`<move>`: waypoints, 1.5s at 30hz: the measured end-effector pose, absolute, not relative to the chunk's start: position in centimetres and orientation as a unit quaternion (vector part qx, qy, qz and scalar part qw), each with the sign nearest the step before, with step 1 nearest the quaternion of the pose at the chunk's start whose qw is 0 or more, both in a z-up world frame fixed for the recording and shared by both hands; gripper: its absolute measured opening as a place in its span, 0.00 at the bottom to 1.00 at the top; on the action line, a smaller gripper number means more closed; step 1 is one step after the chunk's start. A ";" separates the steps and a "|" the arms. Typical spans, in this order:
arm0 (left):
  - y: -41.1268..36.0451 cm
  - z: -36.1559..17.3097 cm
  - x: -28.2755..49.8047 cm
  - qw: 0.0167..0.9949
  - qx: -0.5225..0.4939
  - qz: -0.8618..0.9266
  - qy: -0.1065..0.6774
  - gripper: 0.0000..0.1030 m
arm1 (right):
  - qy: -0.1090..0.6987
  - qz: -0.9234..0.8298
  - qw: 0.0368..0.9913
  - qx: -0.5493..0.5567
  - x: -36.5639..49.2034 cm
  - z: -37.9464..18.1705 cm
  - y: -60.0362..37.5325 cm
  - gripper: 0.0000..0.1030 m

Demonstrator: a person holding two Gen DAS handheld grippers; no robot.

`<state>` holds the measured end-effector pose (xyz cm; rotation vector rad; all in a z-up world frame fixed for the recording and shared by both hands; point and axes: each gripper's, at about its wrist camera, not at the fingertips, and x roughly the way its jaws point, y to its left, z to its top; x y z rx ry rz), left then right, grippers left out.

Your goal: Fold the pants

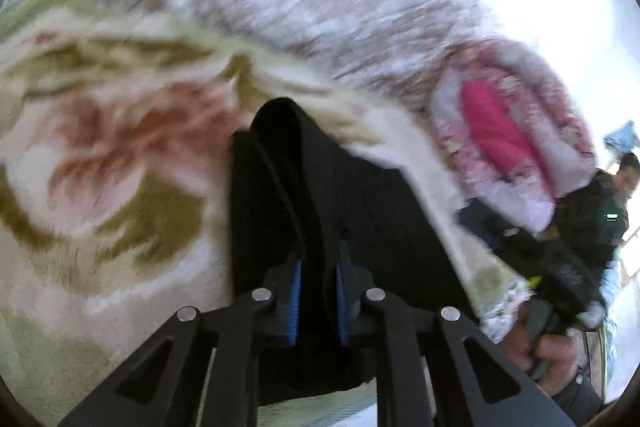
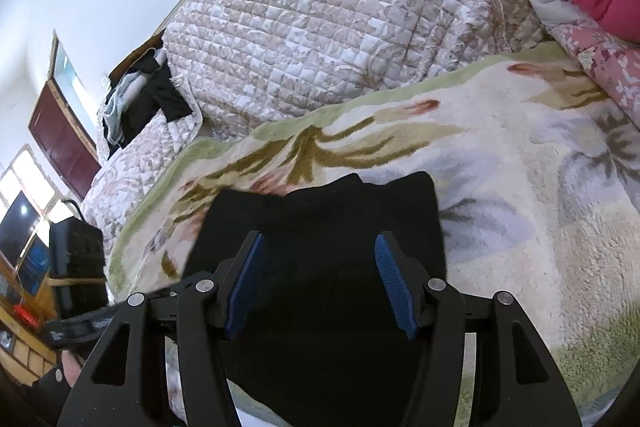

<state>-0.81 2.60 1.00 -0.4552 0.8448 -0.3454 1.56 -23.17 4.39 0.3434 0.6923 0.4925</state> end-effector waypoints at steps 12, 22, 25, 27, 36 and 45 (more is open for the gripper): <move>4.2 3.4 -2.2 0.901 -0.195 -0.120 0.368 0.20 | 0.385 0.186 0.900 0.086 1.5 2.7 -22.6 0.16; -1.2 1.9 -2.8 0.890 -0.105 -0.183 0.405 0.21 | 0.411 0.224 0.883 0.022 0.8 1.4 -20.7 0.18; -0.9 2.4 -2.7 0.891 -0.100 -0.174 0.406 0.21 | 0.405 0.210 0.890 0.017 0.6 2.0 -20.7 0.18; -0.2 2.2 -2.5 0.890 -0.105 -0.171 0.410 0.21 | 0.399 0.195 0.896 0.006 1.1 2.5 -20.7 0.18; -1.8 4.1 3.1 0.903 -0.025 -0.146 0.403 0.26 | 0.426 0.186 0.885 -0.002 7.9 3.6 -20.0 0.24; -0.9 2.0 5.4 0.908 -0.034 -0.128 0.398 0.39 | 0.440 0.175 0.880 0.041 10.2 1.4 -21.8 0.34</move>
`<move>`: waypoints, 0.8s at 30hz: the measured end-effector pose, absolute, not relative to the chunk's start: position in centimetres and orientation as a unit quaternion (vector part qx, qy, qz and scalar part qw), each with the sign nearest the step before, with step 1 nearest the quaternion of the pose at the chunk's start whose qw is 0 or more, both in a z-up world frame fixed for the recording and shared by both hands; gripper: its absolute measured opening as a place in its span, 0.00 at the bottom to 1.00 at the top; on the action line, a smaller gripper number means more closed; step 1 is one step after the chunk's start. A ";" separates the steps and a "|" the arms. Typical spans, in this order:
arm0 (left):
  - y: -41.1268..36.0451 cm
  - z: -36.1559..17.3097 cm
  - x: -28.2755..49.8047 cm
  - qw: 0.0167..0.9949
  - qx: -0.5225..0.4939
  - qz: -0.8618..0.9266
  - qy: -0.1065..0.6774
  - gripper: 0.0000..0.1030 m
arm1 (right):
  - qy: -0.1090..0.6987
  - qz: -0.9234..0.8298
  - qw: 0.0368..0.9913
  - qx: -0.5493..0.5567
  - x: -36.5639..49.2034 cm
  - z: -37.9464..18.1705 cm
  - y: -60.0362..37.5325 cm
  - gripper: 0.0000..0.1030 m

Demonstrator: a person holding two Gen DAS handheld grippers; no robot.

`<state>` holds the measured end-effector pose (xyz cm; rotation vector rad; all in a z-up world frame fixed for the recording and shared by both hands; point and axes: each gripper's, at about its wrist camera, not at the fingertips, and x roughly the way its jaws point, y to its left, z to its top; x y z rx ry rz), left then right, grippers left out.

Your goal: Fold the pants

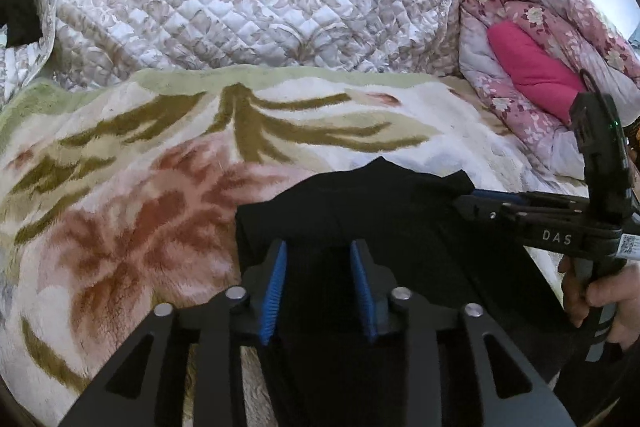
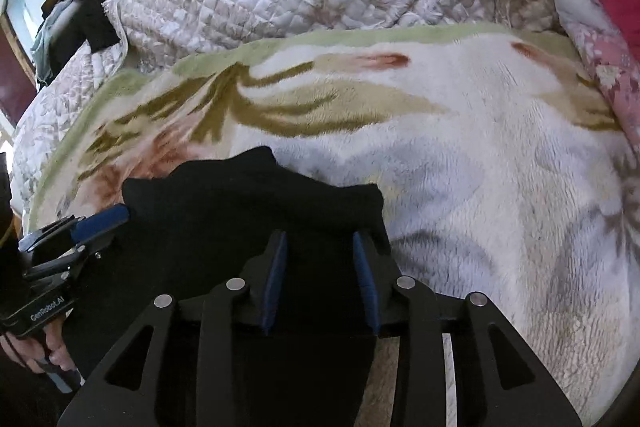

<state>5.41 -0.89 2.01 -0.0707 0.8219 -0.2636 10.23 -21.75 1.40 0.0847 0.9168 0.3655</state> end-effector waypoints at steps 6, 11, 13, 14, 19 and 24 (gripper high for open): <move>-1.0 2.4 5.4 0.911 -0.027 -0.122 0.394 0.43 | 0.418 0.170 0.891 0.051 9.1 2.3 -21.9 0.34; -0.9 3.2 4.4 0.914 -0.025 -0.115 0.388 0.43 | 0.400 0.176 0.898 0.055 6.8 3.2 -22.0 0.34; -0.9 3.5 3.7 0.915 -0.022 -0.109 0.388 0.43 | 0.393 0.181 0.901 0.045 5.4 3.5 -21.6 0.34; -0.9 3.6 3.2 0.916 -0.021 -0.106 0.387 0.43 | 0.389 0.184 0.902 0.042 4.8 3.7 -21.5 0.34; -1.4 4.2 0.5 0.919 -0.018 -0.103 0.381 0.43 | 0.369 0.207 0.906 0.014 1.1 4.0 -20.5 0.34; -1.9 2.8 -2.4 0.916 -0.007 -0.108 0.386 0.43 | 0.395 0.225 0.890 -0.032 -0.4 1.9 -18.6 0.34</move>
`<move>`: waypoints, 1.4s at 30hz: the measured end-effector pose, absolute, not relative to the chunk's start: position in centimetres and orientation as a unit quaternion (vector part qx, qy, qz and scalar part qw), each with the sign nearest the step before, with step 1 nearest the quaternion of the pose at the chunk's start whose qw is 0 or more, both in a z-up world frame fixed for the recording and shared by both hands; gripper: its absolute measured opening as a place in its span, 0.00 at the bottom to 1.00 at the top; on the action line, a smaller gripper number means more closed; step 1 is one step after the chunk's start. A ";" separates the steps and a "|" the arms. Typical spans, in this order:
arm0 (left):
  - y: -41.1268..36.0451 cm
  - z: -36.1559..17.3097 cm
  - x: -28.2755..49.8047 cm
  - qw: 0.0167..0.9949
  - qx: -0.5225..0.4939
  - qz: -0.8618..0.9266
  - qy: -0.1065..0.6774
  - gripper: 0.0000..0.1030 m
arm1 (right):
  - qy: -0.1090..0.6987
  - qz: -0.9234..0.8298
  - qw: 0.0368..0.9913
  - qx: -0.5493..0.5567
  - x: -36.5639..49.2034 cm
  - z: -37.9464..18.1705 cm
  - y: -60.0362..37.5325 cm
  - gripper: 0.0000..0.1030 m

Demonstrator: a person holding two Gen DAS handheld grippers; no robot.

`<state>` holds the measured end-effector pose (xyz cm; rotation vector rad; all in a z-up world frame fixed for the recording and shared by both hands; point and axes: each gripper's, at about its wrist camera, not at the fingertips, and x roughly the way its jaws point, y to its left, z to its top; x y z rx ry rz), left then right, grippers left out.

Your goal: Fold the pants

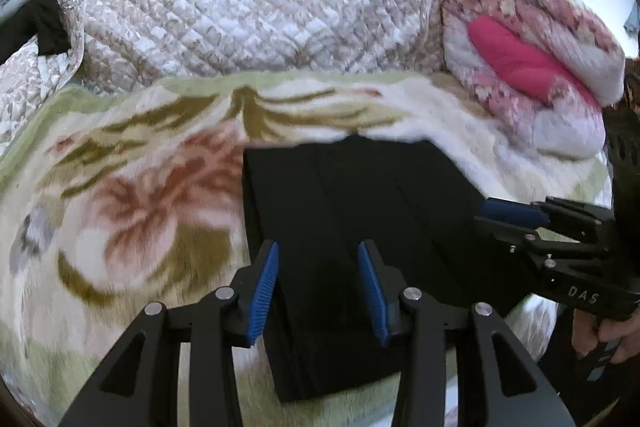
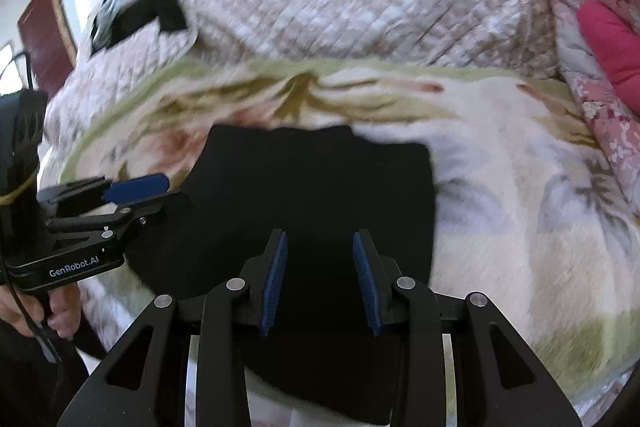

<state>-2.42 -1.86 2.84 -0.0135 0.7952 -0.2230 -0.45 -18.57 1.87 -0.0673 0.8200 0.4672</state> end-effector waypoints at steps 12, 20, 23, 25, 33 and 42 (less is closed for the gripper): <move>0.0 2.2 -1.8 0.915 -0.034 -0.095 0.390 0.45 | 0.378 0.213 0.901 -0.026 -0.4 2.3 -19.1 0.40; 2.0 2.0 -1.1 0.913 -0.072 -0.085 0.393 0.45 | 0.379 0.192 0.905 -0.010 0.2 2.5 -20.4 0.41; 2.0 2.1 -1.0 0.911 -0.077 -0.090 0.394 0.46 | 0.381 0.178 0.907 -0.002 0.7 2.6 -21.2 0.50; 2.3 2.0 -0.8 0.909 -0.087 -0.095 0.397 0.51 | 0.389 0.167 0.906 0.029 1.2 2.4 -22.5 0.54; 3.1 0.3 0.4 0.879 -0.163 -0.135 0.428 0.62 | 0.431 0.186 0.864 0.183 2.8 0.7 -26.1 0.58; 1.9 0.3 0.1 0.872 -0.186 -0.163 0.422 0.60 | 0.436 0.233 0.837 0.234 2.8 0.3 -25.9 0.57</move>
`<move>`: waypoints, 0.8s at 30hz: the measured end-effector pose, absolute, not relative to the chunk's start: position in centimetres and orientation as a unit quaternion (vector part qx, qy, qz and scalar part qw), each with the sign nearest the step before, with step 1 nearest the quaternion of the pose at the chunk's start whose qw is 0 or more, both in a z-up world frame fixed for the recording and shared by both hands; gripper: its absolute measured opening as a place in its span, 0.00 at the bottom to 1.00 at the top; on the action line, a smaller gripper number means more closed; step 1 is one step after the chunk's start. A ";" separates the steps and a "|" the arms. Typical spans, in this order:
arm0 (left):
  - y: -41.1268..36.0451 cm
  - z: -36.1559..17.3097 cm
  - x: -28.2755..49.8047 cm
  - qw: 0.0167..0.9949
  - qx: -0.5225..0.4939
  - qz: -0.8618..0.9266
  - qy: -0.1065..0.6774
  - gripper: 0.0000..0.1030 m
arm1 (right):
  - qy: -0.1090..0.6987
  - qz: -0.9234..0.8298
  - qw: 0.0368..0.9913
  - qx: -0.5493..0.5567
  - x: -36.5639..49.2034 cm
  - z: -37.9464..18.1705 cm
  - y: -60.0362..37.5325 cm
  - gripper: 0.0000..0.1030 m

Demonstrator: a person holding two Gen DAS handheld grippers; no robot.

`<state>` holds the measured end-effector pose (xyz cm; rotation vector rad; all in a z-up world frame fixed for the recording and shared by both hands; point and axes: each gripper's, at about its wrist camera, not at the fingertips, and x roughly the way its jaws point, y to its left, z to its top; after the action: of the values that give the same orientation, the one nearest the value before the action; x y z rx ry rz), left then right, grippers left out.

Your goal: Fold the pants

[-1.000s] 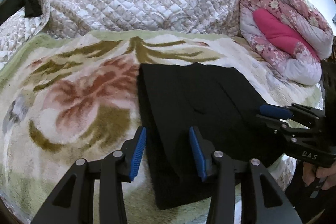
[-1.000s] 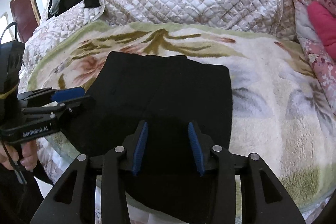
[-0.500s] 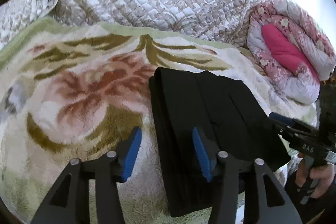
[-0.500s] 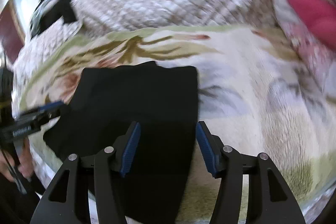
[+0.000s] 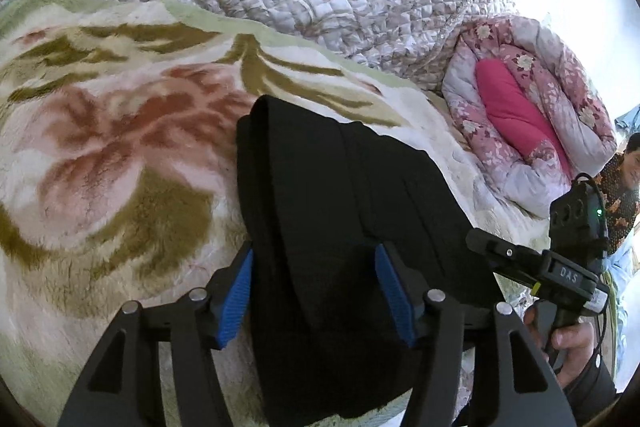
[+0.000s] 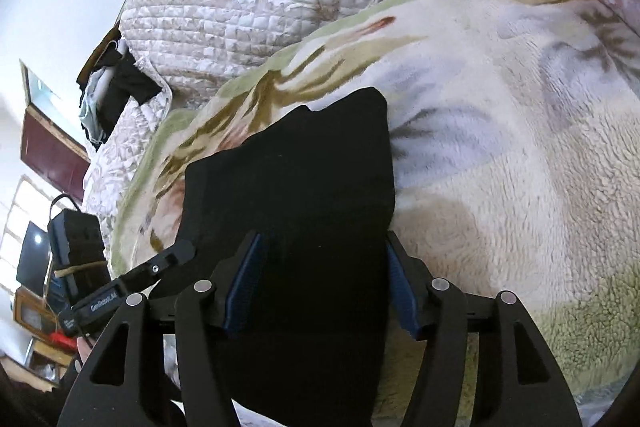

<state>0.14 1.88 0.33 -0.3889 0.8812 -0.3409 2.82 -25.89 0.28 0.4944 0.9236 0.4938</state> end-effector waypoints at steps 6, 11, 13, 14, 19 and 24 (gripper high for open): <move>2.7 -0.5 1.5 0.863 -0.215 -0.155 0.430 0.56 | 0.443 0.220 0.838 0.232 4.3 -0.1 -25.5 0.37; 2.1 0.2 0.8 0.868 -0.207 -0.155 0.424 0.38 | 0.438 0.240 0.834 0.234 3.6 0.4 -25.2 0.22; 1.7 0.5 0.8 0.872 -0.196 -0.153 0.422 0.35 | 0.446 0.232 0.834 0.228 4.0 0.1 -25.0 0.22; 1.6 0.5 0.9 0.873 -0.192 -0.151 0.423 0.35 | 0.447 0.229 0.833 0.230 4.2 0.0 -25.0 0.21; 1.0 2.1 1.0 0.879 -0.172 -0.155 0.418 0.24 | 0.425 0.232 0.848 0.217 3.6 2.4 -24.4 0.17; 0.4 4.8 1.2 0.891 -0.139 -0.164 0.399 0.23 | 0.394 0.255 0.860 0.200 3.6 5.6 -23.4 0.15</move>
<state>1.15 0.43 4.82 -0.2889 0.8283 -0.3413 3.63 -23.42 5.60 0.4204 0.8275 0.5357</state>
